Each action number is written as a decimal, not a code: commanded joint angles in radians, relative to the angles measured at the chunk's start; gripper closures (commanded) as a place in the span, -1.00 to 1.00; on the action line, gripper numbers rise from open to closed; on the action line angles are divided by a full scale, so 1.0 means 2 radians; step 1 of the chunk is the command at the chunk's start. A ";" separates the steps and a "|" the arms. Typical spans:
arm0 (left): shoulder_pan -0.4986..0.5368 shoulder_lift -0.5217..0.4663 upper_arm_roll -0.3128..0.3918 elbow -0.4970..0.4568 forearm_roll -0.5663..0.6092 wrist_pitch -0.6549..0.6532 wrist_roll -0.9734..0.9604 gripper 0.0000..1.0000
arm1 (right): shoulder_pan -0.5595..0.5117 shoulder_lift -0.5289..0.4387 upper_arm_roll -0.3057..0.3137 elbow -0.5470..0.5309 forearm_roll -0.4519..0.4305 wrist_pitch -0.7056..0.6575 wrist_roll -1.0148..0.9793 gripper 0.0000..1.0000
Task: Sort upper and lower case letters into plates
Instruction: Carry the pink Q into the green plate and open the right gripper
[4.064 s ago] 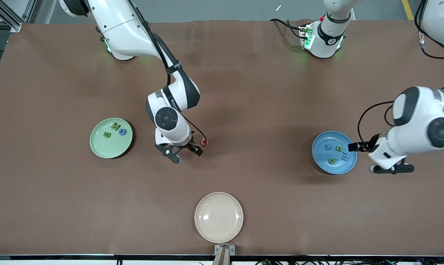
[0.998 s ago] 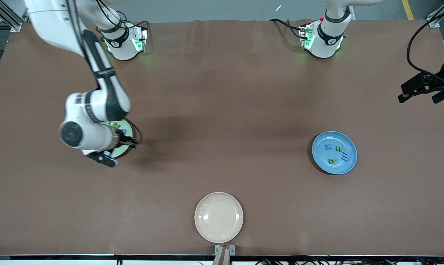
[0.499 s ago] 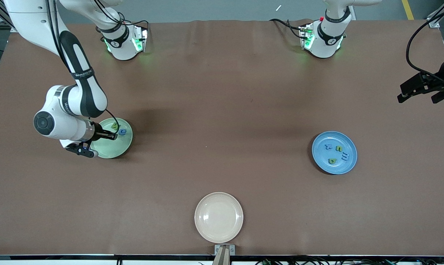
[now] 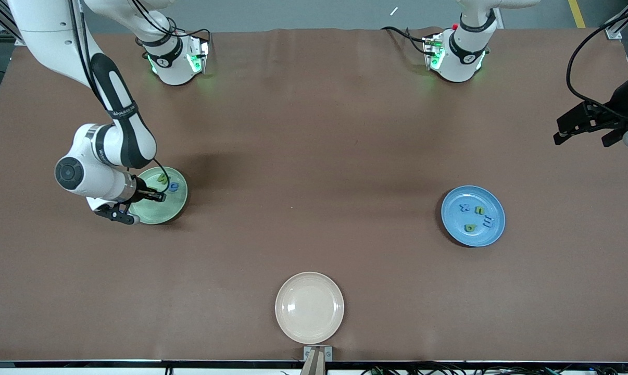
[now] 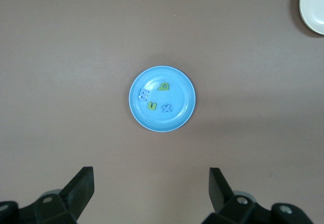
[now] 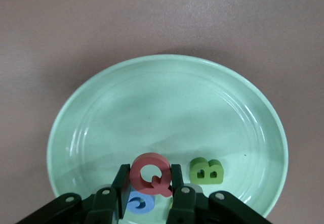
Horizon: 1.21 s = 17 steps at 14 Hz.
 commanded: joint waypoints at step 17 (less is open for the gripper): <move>0.005 -0.005 -0.006 0.004 0.007 -0.009 -0.004 -1.00 | -0.014 -0.037 0.008 0.104 -0.027 -0.199 -0.015 -1.00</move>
